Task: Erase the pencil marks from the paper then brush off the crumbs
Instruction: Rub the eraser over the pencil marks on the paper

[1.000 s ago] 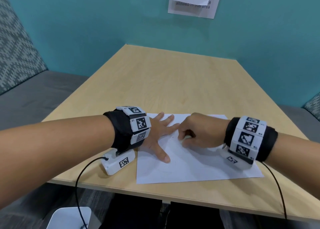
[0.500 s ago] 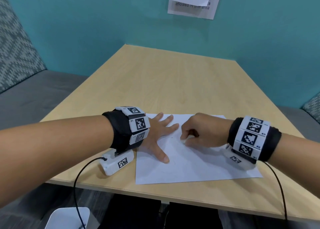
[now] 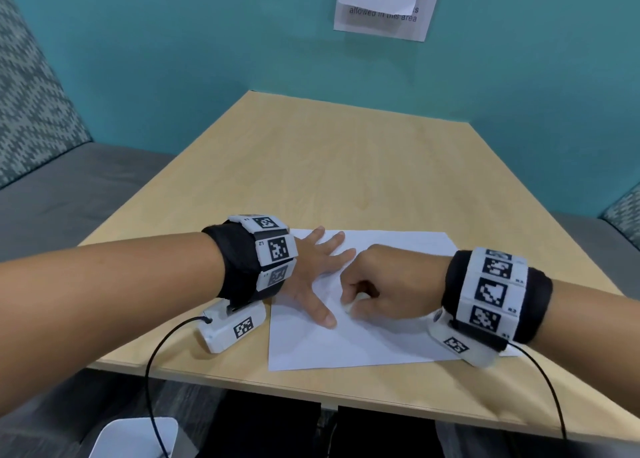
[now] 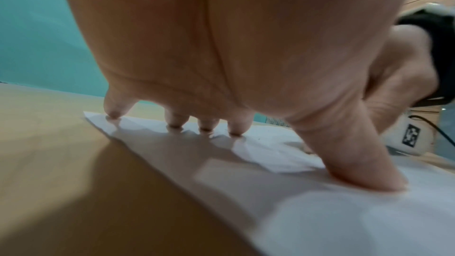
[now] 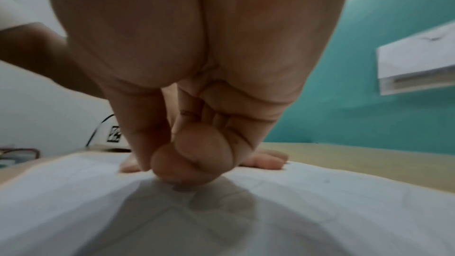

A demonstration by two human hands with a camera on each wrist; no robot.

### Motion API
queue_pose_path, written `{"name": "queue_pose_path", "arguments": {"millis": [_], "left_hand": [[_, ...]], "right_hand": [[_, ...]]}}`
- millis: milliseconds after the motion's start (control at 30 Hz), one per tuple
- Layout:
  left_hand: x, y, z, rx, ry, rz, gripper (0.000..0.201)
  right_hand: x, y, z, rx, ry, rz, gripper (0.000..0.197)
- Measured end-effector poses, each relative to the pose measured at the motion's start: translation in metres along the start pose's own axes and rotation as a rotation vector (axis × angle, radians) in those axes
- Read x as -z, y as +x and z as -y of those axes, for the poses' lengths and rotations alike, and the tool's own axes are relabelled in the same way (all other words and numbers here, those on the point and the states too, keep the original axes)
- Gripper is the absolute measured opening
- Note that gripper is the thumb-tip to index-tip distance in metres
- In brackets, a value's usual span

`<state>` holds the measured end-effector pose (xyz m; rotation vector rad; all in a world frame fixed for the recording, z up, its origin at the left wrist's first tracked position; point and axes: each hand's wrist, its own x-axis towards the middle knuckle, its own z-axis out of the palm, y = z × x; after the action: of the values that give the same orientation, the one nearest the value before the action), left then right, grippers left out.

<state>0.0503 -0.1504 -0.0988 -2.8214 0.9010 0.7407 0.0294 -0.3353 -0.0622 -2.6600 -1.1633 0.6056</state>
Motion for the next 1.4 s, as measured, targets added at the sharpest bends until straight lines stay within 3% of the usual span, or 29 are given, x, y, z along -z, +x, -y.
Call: {"name": "queue_pose_path", "arguments": {"millis": [133, 300, 433, 667, 833, 967, 1067, 1233, 1400], "left_hand": [[-0.001, 0.000, 0.000, 0.013, -0.017, 0.004, 0.119], [0.001, 0.000, 0.000, -0.008, 0.002, 0.004, 0.114], [0.003, -0.001, -0.002, 0.034, 0.013, 0.029, 0.118], [0.003, 0.001, -0.001, 0.041, 0.003, 0.010, 0.119], [-0.001, -0.015, -0.008, 0.059, 0.061, -0.108, 0.116], [-0.011, -0.041, -0.004, 0.005, 0.044, 0.001, 0.117], [-0.021, -0.043, 0.000, 0.000, 0.035, -0.015, 0.119], [-0.018, -0.041, -0.002, -0.014, 0.003, -0.002, 0.117], [-0.023, -0.039, -0.001, -0.023, 0.028, -0.025, 0.121]], "right_hand": [[0.014, 0.005, -0.022, -0.112, -0.040, -0.094, 0.010], [0.002, 0.005, -0.001, -0.004, -0.014, -0.007, 0.006], [0.013, 0.006, -0.022, -0.125, -0.091, -0.109, 0.009], [0.002, 0.005, -0.012, -0.105, -0.158, -0.111, 0.006], [0.002, 0.008, -0.015, -0.079, -0.194, -0.129, 0.008], [0.003, 0.006, -0.018, -0.086, -0.141, -0.153, 0.006], [0.003, 0.005, -0.008, -0.068, -0.111, -0.170, 0.004], [-0.016, -0.004, 0.039, 0.144, 0.025, -0.005, 0.015], [-0.006, 0.005, 0.023, 0.076, -0.074, -0.063, 0.011]]}}
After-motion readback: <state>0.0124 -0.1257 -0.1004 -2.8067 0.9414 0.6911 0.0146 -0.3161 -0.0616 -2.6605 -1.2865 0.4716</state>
